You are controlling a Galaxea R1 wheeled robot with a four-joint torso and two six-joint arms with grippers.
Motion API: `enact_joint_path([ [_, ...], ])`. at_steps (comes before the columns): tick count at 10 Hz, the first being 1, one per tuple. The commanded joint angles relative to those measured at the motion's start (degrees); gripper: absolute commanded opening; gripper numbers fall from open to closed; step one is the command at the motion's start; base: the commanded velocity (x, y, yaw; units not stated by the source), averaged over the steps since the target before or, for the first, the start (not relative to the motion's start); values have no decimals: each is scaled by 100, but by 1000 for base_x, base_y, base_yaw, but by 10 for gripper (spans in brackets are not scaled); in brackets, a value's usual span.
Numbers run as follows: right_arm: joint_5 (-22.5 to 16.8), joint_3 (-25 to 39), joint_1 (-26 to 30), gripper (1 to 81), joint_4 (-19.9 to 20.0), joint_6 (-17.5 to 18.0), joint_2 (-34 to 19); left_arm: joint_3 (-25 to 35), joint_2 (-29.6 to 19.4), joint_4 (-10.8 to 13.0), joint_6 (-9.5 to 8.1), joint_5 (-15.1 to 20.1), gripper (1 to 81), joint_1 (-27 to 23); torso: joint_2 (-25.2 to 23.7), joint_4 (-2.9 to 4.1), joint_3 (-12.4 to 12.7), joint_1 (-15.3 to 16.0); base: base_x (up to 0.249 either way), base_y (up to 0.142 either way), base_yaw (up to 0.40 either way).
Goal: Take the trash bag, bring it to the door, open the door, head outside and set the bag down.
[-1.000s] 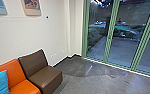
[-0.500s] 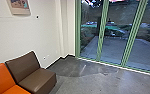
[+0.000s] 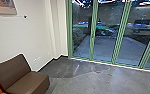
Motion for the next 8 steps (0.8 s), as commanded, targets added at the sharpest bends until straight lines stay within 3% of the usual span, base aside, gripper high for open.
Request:
enact_joint_path([
  [1,-330,53,233,811,-73,-20,-87,-16,-93,-32,25,440,10,-339,0,0,0,0,0,0,-203],
  [8,-330,53,216,811,-73,-28,-78,-16,-93,-23,25,440,10,-339,0,0,0,0,0,0,-198],
])
